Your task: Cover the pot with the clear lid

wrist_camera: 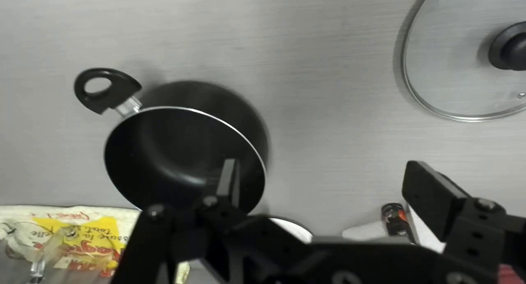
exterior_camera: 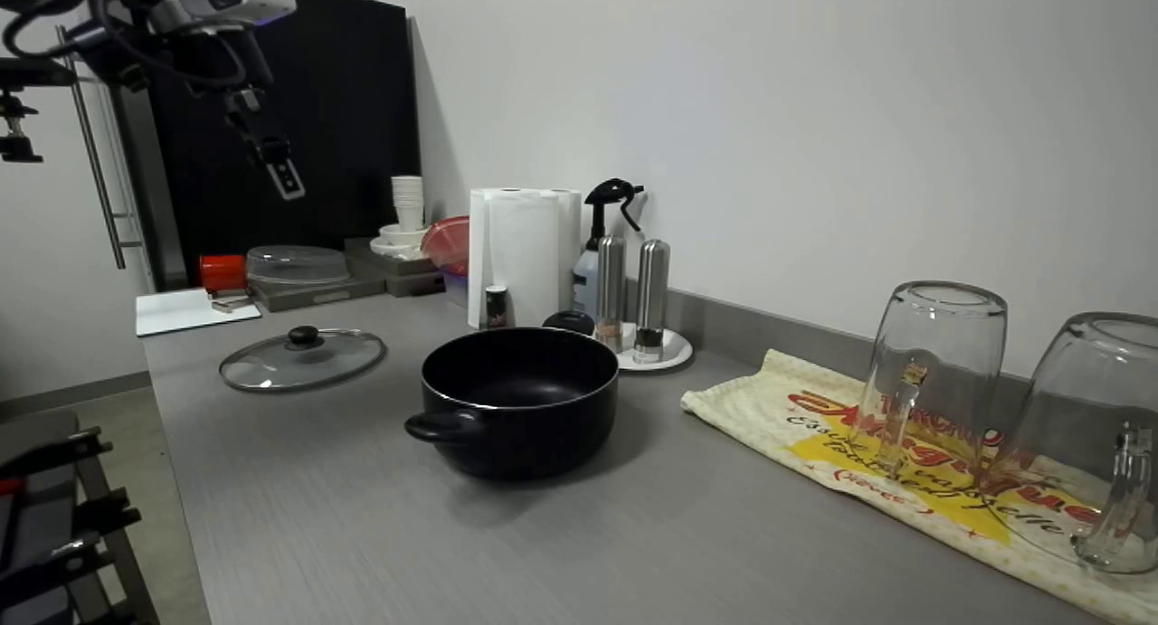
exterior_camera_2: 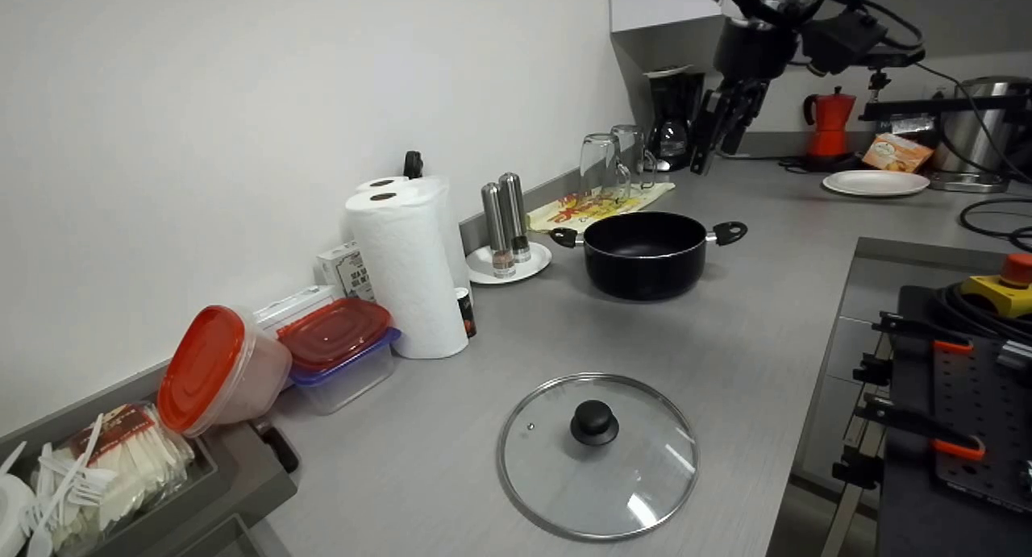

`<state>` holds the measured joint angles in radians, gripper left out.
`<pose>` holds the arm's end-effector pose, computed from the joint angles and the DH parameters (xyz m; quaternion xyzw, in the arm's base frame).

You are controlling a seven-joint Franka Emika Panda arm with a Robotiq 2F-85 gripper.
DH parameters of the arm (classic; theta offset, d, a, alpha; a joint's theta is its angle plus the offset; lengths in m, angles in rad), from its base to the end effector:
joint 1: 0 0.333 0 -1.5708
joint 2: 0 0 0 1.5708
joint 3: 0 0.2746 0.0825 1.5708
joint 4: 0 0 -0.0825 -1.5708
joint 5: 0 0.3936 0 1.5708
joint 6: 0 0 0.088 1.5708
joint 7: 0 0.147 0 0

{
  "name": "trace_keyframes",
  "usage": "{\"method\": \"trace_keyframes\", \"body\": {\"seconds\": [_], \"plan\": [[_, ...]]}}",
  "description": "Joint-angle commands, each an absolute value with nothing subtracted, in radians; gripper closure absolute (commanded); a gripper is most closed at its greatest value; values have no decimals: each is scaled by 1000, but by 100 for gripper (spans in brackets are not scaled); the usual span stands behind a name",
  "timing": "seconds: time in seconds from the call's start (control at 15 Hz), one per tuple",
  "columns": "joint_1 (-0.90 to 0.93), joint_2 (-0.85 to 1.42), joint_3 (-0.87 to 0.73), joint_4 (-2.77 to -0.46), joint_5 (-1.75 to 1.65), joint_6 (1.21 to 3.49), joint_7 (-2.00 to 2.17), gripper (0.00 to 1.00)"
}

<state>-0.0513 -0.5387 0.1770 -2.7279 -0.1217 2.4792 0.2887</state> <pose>0.4230 0.0402 0.3318 0.9854 -0.0440 0.1533 0.0599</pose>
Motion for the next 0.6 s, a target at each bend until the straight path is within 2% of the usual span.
{"method": "trace_keyframes", "body": {"seconds": [0.0, 0.53], "plan": [[40, -367, 180, -2618, -67, 2596, 242, 0], [285, -56, 201, -2377, 186, 2735, 23, 0]]}}
